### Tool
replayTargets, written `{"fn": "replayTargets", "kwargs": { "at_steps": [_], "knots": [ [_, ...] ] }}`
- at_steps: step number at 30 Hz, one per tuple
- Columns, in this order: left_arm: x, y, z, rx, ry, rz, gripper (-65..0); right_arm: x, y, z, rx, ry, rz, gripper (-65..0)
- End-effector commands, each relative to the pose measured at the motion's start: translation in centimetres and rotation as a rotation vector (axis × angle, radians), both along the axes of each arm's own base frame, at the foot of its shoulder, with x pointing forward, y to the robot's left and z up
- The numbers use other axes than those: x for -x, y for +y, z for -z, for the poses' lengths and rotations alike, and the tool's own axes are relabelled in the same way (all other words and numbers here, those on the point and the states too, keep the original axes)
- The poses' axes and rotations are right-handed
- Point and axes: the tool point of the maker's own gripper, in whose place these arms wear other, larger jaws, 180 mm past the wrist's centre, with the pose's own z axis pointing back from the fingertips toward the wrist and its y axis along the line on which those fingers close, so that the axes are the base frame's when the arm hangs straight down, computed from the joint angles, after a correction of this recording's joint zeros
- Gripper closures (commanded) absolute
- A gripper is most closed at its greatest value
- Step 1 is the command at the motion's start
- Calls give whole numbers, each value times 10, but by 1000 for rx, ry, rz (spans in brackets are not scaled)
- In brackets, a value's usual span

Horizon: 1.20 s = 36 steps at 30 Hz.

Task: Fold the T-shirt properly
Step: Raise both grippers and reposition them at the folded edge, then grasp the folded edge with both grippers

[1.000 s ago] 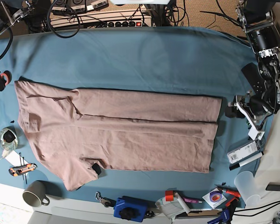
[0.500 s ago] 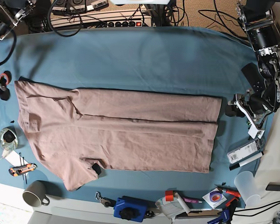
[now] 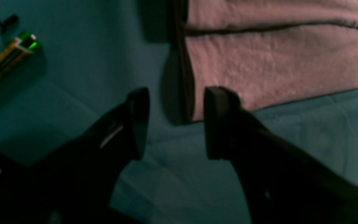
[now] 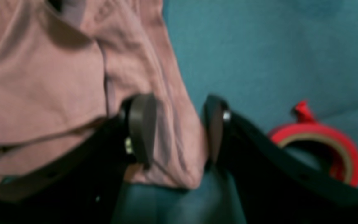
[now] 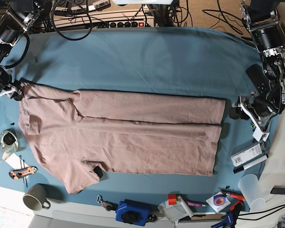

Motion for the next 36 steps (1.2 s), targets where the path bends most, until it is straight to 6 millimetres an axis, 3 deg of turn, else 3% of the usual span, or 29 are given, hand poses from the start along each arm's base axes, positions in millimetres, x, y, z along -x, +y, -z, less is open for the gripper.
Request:
{"fn": "replayTargets", "kwargs": {
  "at_steps": [1,9,18,27,36],
  "knots": [
    [-11,4,-17,-5,-59,1,-286,1,-7,-7,13,13,-4,-268],
    [-13,-6,-16,25,-78,-4,-286,8,30,-5,-164,48,-120,-268],
    [-23,-27,-6,56,-122,-50,-286,5,27,-8,-151,26,-109,-268],
    [-21,-14,22,-1,-72,-93,-286,5,27,-8,-151,26,-109,-268],
    [-14,-53,29,131,-34,-62,-286,5,27,-8,-151,25,-109,-268]
  ]
}}
